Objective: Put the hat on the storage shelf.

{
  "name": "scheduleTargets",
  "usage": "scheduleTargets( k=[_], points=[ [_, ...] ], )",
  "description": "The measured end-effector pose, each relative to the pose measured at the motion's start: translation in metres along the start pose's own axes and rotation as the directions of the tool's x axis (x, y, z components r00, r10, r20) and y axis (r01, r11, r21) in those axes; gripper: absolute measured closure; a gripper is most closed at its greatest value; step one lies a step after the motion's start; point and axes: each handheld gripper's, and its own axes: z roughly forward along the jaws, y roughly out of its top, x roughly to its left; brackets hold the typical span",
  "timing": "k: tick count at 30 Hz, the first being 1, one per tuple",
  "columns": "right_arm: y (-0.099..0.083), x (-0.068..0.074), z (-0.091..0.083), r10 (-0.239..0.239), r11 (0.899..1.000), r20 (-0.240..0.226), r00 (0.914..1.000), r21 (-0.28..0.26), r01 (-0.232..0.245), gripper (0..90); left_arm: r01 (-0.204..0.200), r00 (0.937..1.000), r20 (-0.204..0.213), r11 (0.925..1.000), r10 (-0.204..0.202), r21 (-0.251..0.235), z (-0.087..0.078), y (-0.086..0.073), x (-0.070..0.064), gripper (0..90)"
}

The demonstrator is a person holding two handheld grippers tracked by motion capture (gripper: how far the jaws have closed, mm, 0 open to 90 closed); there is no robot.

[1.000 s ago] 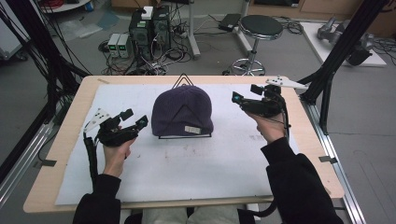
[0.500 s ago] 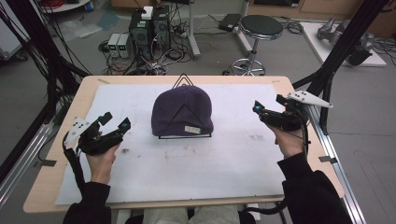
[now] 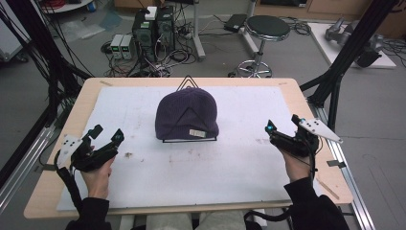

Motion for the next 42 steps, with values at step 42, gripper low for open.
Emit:
scheduleTargets(
  k=[42],
  points=[
    [-0.081, -0.013, 0.021, 0.055, 0.998, 0.160, 0.9856, -0.050, -0.047, 11.5, -0.052, 0.9959, -0.072, 0.9975, 0.055, 0.048, -0.005, -0.035, 0.012, 17.5]
  ],
)
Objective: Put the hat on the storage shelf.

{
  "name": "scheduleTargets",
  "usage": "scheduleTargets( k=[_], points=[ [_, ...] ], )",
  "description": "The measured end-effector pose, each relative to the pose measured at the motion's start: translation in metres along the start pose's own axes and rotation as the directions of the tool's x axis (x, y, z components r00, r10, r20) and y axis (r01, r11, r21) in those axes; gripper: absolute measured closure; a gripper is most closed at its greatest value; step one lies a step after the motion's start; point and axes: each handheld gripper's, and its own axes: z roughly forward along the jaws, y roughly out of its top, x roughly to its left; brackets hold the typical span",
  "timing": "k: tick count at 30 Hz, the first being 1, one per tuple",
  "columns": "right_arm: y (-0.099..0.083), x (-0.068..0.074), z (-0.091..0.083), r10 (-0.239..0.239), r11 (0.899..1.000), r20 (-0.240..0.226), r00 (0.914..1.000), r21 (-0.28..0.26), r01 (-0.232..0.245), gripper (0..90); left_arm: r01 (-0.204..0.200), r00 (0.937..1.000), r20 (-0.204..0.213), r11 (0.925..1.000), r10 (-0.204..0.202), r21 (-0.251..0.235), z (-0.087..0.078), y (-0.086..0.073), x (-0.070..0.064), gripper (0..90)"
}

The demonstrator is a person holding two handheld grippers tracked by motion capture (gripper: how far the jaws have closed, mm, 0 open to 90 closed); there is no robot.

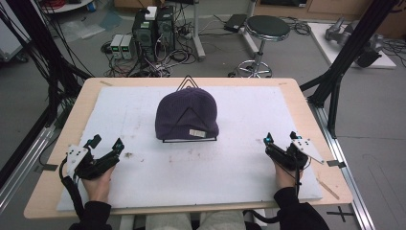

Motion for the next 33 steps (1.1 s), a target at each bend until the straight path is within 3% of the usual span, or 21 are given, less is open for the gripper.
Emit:
scheduleTargets(
  k=[33],
  points=[
    [-0.0011, 0.0014, 0.0007, -0.013, 1.000, -0.026, 0.9996, 0.019, 0.014, 11.6, 0.004, 0.9995, 0.031, 0.9999, -0.004, 0.010, 0.0034, -0.0023, -0.0008, 17.6]
  ],
)
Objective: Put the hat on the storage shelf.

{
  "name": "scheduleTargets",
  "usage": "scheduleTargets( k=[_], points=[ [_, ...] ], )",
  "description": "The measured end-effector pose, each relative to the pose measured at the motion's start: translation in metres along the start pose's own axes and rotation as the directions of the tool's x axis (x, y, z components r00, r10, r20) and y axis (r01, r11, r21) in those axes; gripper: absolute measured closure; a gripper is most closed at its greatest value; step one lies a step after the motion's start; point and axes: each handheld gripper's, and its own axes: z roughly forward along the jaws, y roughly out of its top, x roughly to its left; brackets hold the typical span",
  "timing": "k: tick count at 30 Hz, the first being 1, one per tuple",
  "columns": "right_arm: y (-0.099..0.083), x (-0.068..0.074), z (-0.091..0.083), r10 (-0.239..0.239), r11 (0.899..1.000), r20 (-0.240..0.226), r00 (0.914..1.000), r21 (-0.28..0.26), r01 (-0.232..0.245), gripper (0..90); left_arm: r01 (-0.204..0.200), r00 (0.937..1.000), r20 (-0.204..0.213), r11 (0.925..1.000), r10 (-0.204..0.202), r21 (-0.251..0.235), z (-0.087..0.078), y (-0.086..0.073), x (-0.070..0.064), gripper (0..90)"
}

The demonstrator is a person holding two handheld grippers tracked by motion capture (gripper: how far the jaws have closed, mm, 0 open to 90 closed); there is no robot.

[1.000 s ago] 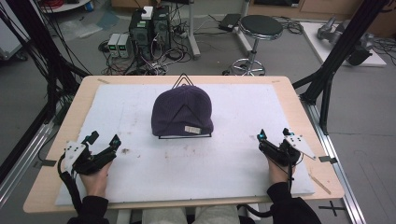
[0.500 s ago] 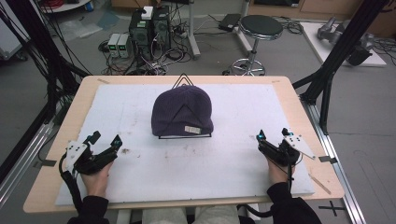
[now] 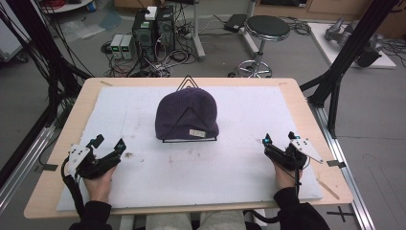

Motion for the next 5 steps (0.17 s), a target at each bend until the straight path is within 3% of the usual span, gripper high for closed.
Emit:
scheduleTargets(
  k=[5],
  points=[
    [-0.0001, 0.0001, 0.0004, -0.003, 1.000, -0.001, 1.0000, 0.001, 0.003, 11.5, 0.000, 1.0000, 0.001, 1.0000, 0.000, -0.002, 0.0002, 0.0000, 0.0005, 17.6]
  ],
)
